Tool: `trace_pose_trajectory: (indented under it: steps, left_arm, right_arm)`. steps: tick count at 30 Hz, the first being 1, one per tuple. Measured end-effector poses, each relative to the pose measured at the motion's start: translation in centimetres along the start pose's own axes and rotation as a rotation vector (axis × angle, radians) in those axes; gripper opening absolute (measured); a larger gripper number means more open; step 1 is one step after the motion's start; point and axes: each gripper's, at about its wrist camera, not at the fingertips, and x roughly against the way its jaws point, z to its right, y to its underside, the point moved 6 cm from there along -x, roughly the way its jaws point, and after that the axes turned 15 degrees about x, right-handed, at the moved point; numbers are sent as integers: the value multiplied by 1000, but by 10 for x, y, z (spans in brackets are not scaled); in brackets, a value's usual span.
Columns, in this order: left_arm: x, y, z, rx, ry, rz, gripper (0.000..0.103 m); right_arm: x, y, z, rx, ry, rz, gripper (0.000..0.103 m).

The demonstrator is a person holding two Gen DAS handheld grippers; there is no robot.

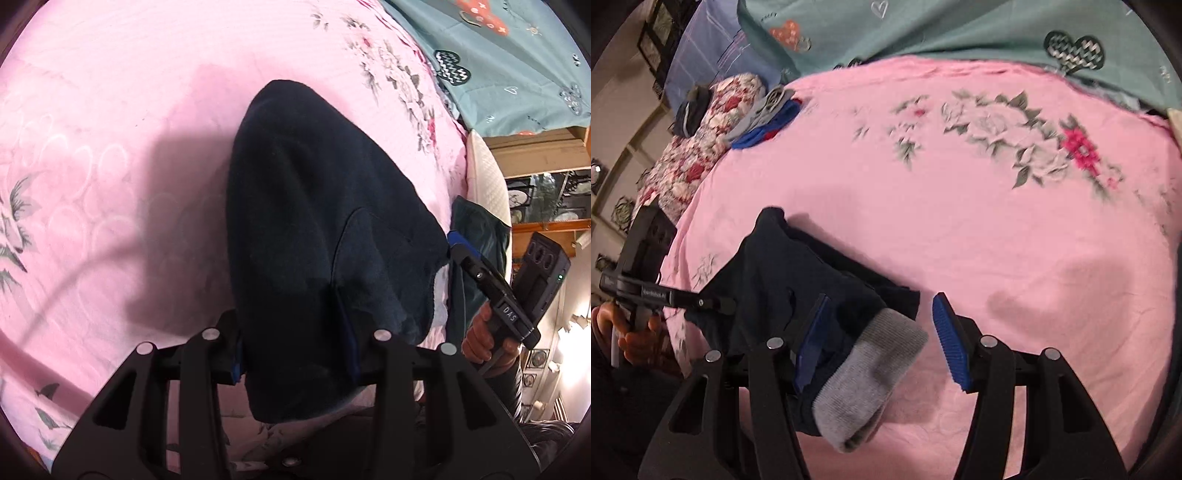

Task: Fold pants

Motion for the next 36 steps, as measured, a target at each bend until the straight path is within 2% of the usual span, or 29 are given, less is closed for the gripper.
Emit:
trace_pose_trajectory:
  steps: [4, 6, 12, 15, 18, 21, 25, 27, 33, 36]
  left_arm:
    - [-3, -1, 0, 26, -38, 10, 42]
    - [-4, -2, 0, 38, -52, 13, 43]
    - [-6, -3, 0, 58, -83, 20, 46]
    - [-6, -4, -2, 70, -97, 23, 48]
    - [-7, -4, -2, 77, -104, 25, 48]
    - [-8, -4, -2, 84, -109, 27, 48]
    - [-8, -3, 0, 77, -111, 35, 48]
    - [-7, -1, 4, 54, -111, 40, 43]
    - [3, 6, 12, -9, -92, 81, 28]
    - [16, 11, 18, -53, -73, 116, 25]
  right_arm:
    - [-19, 5, 11, -38, -117, -27, 62]
    - [-23, 6, 15, -83, -180, -38, 72]
    - [-43, 9, 22, -139, -349, -82, 74]
    - [-56, 9, 16, -115, -387, -119, 74]
    - [-60, 6, 11, -59, -368, -124, 73]
    - [-64, 6, 8, -36, -342, -132, 62]
    - [-63, 7, 14, -78, -336, -125, 52]
    - [-61, 8, 14, -89, -321, -116, 47]
    - [-46, 5, 3, -45, -191, -76, 39]
    - [-32, -1, -7, -26, -129, -45, 36]
